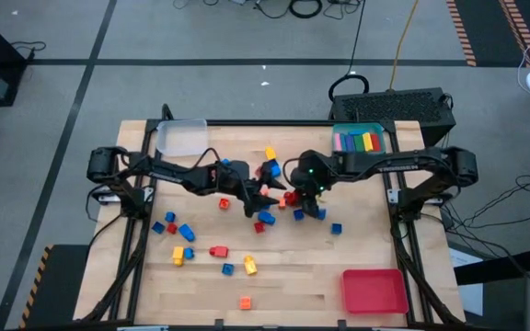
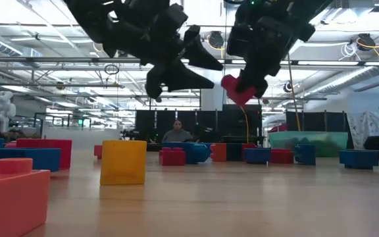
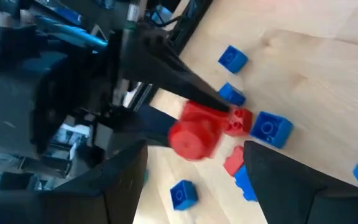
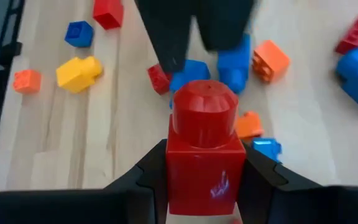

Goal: Sort blocks by size
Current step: Put the big red game piece into the transparent bin

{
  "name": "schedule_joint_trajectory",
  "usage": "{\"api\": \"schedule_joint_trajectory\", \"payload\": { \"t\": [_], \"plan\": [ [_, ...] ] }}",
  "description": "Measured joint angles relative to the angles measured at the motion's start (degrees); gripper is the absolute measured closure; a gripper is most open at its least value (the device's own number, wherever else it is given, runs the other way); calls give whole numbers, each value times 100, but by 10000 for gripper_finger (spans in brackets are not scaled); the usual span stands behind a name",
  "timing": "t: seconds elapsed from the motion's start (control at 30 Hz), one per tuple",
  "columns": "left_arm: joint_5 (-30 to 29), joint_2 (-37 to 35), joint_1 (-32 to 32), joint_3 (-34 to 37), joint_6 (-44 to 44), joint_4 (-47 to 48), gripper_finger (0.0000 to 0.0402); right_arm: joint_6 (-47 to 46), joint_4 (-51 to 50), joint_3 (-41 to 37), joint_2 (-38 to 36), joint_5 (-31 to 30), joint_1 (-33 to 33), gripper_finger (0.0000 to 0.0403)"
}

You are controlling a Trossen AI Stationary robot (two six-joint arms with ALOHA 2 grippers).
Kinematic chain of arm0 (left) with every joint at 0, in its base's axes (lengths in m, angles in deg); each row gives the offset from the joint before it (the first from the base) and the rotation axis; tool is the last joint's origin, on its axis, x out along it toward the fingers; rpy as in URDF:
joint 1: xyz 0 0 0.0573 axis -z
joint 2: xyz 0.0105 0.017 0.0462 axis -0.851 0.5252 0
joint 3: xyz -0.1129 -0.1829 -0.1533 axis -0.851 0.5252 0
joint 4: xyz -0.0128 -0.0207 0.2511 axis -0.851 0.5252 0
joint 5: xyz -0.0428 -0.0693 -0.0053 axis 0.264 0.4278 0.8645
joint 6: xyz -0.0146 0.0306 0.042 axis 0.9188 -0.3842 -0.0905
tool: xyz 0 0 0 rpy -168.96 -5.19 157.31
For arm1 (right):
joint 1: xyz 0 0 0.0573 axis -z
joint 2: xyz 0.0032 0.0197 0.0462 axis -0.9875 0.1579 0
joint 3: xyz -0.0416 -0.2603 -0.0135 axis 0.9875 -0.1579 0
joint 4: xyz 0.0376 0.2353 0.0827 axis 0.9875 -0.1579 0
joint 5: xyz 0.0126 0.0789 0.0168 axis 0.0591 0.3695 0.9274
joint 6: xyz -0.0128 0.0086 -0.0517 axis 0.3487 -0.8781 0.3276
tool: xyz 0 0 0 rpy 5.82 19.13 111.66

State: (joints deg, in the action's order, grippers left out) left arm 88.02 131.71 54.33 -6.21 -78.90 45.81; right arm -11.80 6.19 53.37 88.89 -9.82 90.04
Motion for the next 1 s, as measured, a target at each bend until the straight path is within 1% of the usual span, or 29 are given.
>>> {"api": "schedule_joint_trajectory", "payload": {
  "t": [0.13,0.27,0.43,0.6,0.7,0.9,1.0],
  "plan": [
    [147,138,2,-181,-24,141,134,72,125,0,185,80,-25,283],
    [216,312,11,-347,-31,499,134,106,204,0,201,82,-28,283],
    [217,495,29,-440,-184,520,134,161,323,0,201,86,-26,283],
    [216,512,37,-529,-199,518,140,176,340,0,198,84,-25,282],
    [216,512,37,-611,-87,533,162,182,337,0,198,90,-24,282],
    [258,501,42,-715,-154,875,231,171,428,0,194,245,-24,282],
    [252,501,44,-715,-113,942,249,162,449,-7,200,313,-22,282]
  ]
}}
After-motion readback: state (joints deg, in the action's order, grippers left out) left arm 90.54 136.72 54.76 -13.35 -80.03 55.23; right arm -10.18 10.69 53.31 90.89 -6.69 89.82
